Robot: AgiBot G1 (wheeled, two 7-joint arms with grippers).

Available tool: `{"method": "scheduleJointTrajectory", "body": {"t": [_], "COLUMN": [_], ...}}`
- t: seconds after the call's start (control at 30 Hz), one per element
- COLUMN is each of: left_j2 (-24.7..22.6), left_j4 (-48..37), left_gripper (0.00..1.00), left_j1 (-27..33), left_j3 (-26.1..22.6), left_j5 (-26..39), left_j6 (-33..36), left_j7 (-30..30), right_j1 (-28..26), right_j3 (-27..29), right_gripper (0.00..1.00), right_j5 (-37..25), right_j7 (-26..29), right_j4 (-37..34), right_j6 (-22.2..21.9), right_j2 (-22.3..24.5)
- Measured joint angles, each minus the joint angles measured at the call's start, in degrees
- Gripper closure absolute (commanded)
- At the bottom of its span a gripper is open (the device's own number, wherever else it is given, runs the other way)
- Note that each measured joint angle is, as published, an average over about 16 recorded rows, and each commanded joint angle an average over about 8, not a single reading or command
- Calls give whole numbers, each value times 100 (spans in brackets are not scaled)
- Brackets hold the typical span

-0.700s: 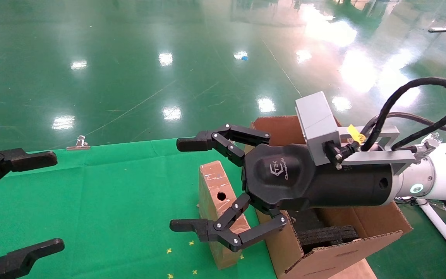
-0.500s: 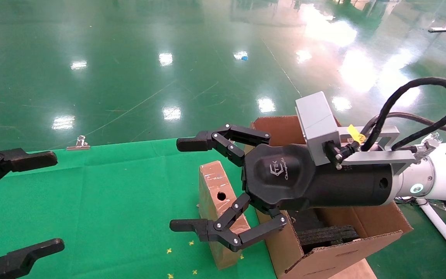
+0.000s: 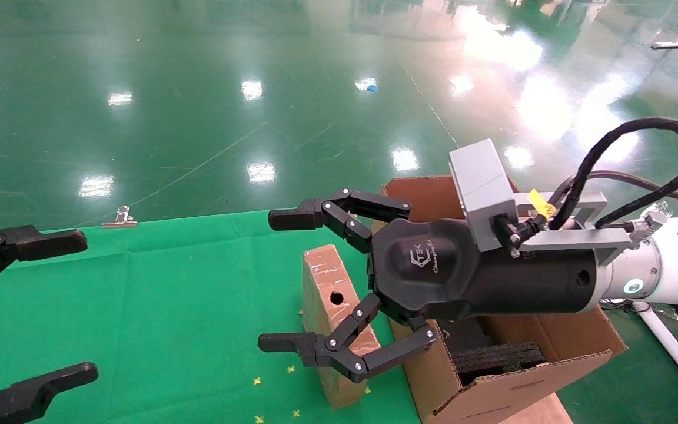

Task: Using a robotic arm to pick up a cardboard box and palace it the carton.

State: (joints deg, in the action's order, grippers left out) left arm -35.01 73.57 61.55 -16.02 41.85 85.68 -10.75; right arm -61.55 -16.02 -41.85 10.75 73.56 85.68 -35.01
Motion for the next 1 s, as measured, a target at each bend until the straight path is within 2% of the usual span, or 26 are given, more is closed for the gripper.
{"method": "scheduleJointTrajectory", "body": {"t": [0.67,0.83,1.0], "left_j2": [0,0,0], "left_j4": [-2,-3,-5], "left_gripper": [0,0,0], "left_j1": [1,2,3], "left_j3": [-1,-3,-5], "left_j5": [0,-1,-2], "left_j6": [0,1,1], "left_j7": [1,2,4], "right_j1": [-21,-131,-455], "right_j3": [-33,-147,-464], "right_gripper": [0,0,0], "right_j5": [-94,-402,-1104], "right_j7": [-20,-66,-99], "right_j4": [18,103,223], "right_j6": [-1,12,92], "right_j2": [5,-4,-112]}}
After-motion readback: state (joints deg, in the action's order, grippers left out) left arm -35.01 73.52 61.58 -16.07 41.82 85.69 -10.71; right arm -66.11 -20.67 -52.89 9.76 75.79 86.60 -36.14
